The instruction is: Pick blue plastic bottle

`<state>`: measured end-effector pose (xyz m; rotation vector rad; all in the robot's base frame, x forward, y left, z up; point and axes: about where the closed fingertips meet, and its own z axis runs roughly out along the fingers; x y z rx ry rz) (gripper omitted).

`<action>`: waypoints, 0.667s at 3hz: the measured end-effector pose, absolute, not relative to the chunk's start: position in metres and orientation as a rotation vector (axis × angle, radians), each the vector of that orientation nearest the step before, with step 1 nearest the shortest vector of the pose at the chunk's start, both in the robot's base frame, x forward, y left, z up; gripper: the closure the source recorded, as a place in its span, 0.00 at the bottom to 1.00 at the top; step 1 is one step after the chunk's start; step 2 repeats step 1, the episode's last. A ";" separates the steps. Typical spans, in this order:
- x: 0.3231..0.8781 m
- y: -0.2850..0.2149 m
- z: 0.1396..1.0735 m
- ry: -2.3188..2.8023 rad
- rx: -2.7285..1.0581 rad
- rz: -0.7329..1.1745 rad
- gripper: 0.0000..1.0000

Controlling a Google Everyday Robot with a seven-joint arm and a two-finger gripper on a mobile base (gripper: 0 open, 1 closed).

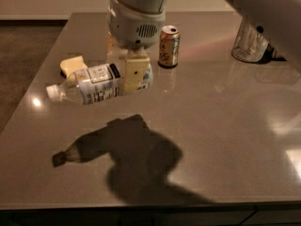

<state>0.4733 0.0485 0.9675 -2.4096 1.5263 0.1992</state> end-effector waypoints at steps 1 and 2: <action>0.476 0.054 0.968 1.512 -2.398 0.192 1.00; 0.476 0.054 0.968 1.512 -2.398 0.192 1.00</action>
Offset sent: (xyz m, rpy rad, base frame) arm 0.0000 0.0000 0.0000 0.0000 0.0000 0.0000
